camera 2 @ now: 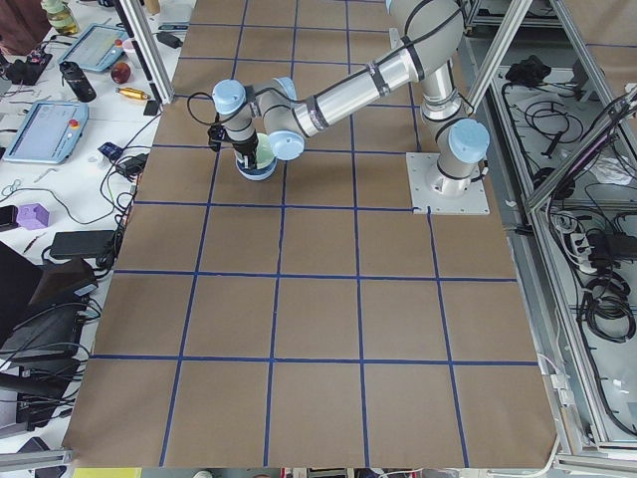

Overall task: Stack green bowl on blue bowl
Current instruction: 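Lower the green bowl into the blue bowl with the left gripper, then open the left gripper and raise it off the bowl rim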

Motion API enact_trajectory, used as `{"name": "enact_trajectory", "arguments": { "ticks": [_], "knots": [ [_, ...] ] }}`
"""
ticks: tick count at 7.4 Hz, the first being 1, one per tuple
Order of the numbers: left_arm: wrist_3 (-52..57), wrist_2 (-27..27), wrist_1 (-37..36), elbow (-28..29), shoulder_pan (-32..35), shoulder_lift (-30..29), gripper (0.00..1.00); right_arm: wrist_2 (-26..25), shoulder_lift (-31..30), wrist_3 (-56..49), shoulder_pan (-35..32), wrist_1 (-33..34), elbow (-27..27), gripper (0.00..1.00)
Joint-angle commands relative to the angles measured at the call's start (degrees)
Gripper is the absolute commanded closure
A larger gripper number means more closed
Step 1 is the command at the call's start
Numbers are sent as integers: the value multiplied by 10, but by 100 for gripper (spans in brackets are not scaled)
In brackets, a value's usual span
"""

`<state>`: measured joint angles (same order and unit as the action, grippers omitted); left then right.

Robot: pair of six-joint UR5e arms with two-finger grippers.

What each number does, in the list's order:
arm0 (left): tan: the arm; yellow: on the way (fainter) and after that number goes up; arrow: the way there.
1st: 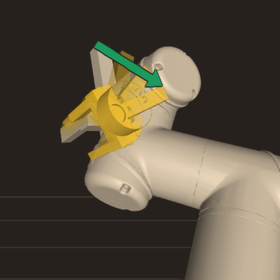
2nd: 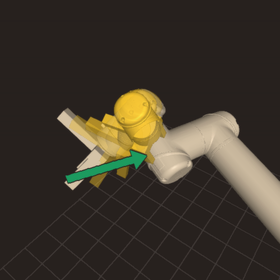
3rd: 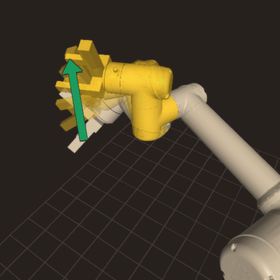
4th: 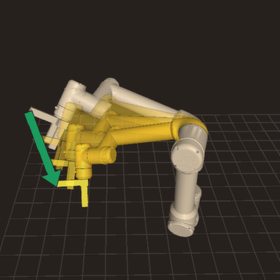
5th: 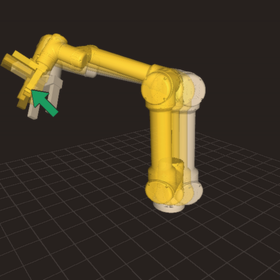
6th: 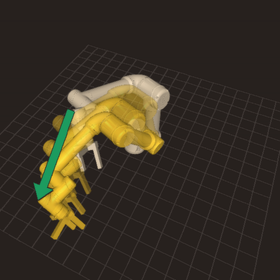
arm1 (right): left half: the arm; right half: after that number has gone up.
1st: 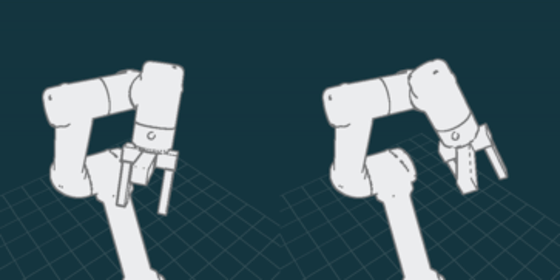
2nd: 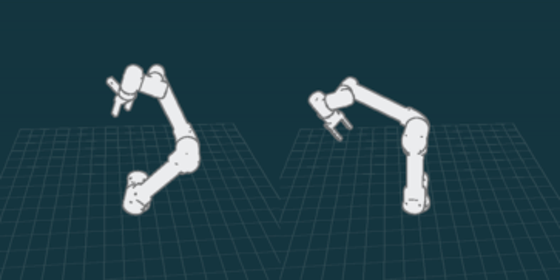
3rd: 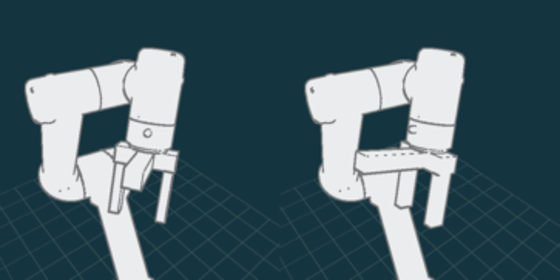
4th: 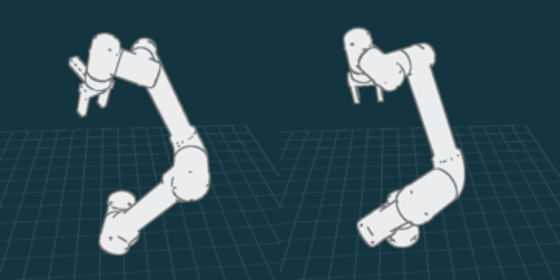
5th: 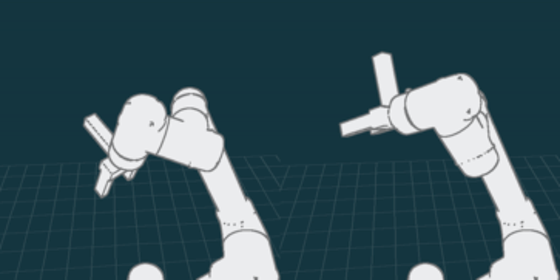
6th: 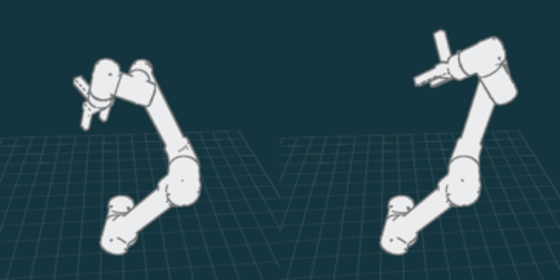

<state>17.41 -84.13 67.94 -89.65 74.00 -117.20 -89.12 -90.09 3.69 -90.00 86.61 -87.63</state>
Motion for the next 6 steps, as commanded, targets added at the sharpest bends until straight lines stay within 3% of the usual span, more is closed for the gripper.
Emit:
{"name": "enact_trajectory", "arguments": {
  "ticks": [1,3,5,6],
  "knots": [
    [3,-2,-1,-2,0,0,97,0,0,0,0,1,0,0],
    [4,-4,-24,-5,-1,-1,48,0,0,0,0,0,0,0],
    [-2,-4,-24,3,-1,-1,31,0,0,0,0,0,0,0],
    [-7,-4,-16,5,1,17,29,0,0,0,0,0,0,0]
  ]
}}
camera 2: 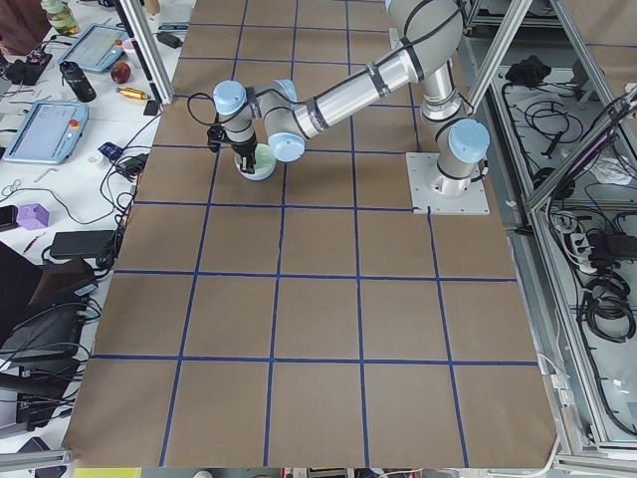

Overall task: Stack green bowl on blue bowl
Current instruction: 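Open the left gripper and raise it off the bowl rim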

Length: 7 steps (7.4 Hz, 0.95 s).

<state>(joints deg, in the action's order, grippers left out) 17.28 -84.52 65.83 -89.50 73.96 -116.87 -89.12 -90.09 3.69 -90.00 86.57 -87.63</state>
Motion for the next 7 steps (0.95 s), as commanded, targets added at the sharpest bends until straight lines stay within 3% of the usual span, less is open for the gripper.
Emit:
{"name": "enact_trajectory", "arguments": {
  "ticks": [1,2,3,4,6,7],
  "knots": [
    [-15,-2,20,6,14,32,26,0,0,0,0,1,0,0],
    [-26,-11,38,11,41,58,23,0,0,0,0,1,0,0],
    [-75,-55,85,34,81,80,23,0,0,0,0,0,0,0],
    [-134,-60,144,47,119,111,22,0,0,0,0,0,-1,0],
    [-189,-59,211,43,163,191,14,0,0,0,0,0,-1,0],
    [-189,-57,244,45,168,224,5,0,0,0,0,0,0,0]
  ]
}}
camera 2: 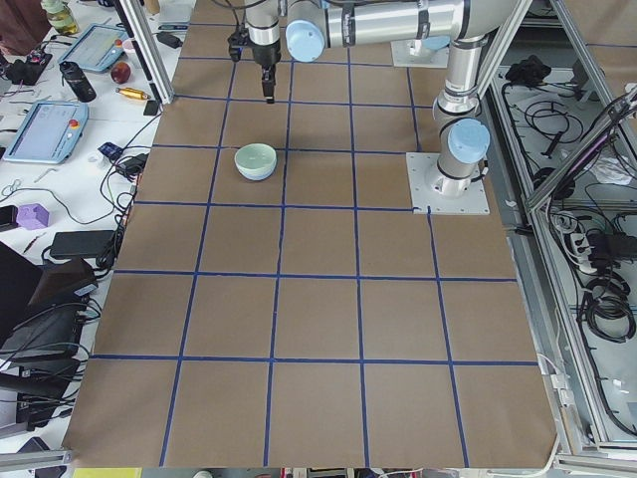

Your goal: Stack green bowl on blue bowl

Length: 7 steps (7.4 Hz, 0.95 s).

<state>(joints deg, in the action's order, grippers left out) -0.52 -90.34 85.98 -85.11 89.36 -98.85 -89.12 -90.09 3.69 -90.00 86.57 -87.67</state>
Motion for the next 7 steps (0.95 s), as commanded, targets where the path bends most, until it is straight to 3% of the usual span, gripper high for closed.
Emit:
{"name": "enact_trajectory", "arguments": {
  "ticks": [1,7],
  "knots": [
    [-11,4,59,-7,15,69,1,0,0,0,0,0,0,0],
    [-4,1,49,-10,13,91,0,0,0,0,0,1,0,0]
  ]
}}
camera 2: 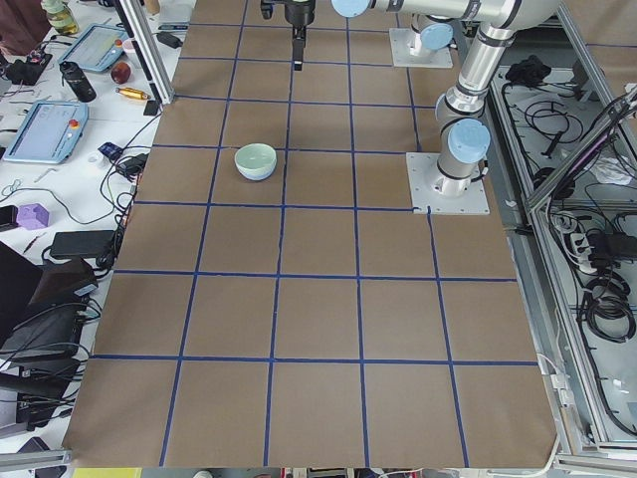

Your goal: Stack green bowl on blue bowl

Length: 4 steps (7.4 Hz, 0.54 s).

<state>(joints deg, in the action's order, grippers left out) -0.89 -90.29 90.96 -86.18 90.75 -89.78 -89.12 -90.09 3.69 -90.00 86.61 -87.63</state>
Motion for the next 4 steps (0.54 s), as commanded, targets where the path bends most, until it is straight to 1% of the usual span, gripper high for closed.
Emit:
{"name": "enact_trajectory", "arguments": {
  "ticks": [1,4],
  "knots": [
    [0,-1,-1,0,-1,3,0,0,0,0,0,1,0,0],
    [-1,-2,3,-1,-1,6,0,0,0,0,0,0,0,0]
  ]
}}
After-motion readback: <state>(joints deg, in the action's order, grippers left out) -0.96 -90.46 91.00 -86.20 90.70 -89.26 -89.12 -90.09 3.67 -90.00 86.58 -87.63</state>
